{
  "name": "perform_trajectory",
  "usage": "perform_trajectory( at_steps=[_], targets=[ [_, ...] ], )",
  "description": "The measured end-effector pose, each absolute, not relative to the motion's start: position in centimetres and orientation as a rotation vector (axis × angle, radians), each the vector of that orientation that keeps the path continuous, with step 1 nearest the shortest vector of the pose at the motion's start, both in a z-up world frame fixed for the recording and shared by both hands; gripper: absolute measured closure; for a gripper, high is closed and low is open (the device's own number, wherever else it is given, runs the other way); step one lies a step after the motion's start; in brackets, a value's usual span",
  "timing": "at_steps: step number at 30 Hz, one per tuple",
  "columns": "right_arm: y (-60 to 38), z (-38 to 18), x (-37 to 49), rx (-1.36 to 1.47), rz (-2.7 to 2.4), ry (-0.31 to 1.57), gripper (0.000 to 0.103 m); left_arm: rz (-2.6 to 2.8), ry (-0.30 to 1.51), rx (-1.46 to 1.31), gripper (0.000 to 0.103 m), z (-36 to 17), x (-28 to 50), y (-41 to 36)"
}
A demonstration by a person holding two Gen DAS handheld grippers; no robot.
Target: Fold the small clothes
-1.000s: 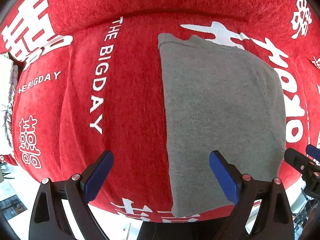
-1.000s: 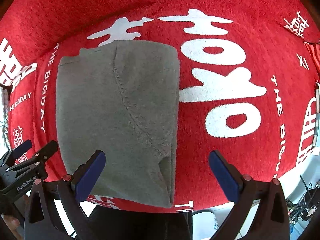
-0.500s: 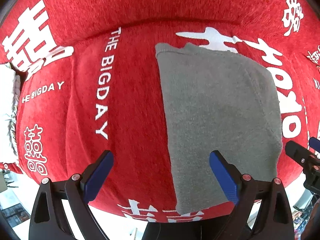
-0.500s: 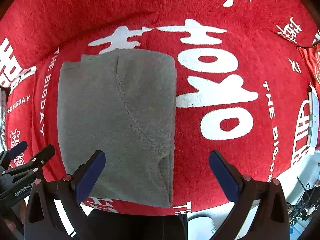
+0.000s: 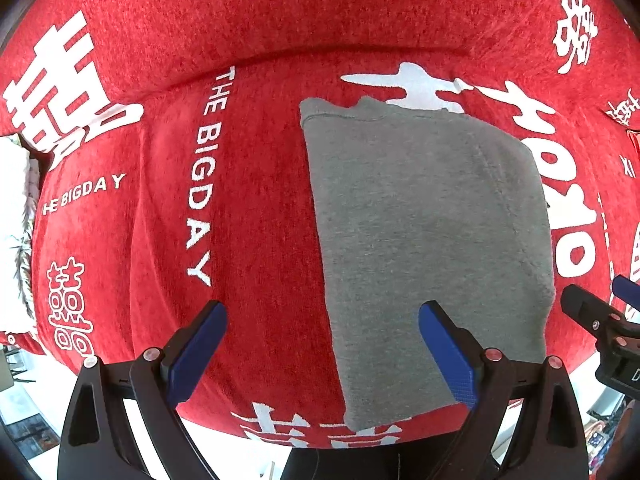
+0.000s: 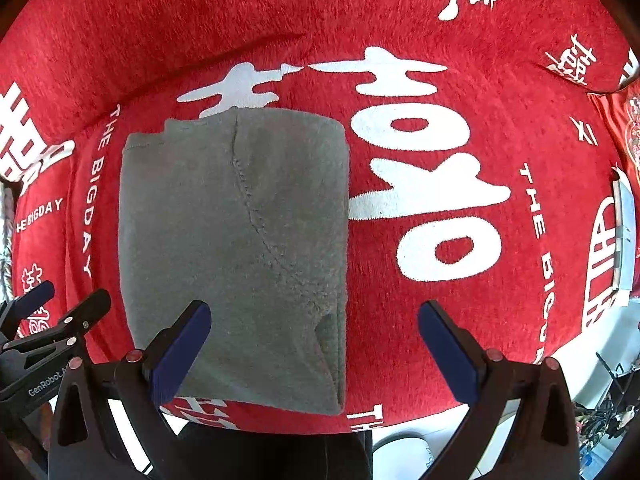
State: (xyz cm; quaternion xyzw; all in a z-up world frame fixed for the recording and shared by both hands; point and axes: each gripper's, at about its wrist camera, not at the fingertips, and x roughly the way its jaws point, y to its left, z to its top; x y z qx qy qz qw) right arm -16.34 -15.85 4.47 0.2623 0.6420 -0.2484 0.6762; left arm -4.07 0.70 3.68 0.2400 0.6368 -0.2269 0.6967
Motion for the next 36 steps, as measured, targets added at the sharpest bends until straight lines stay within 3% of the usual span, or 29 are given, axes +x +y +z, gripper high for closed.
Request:
perform_trajectory(
  at_steps=[36],
  targets=[
    [-15.65,4.22,-15.64,0.538,-0.540,1.457,0.000,-0.478,1.418,0.546,0.006,3.38,-4.04,0.27]
  ],
)
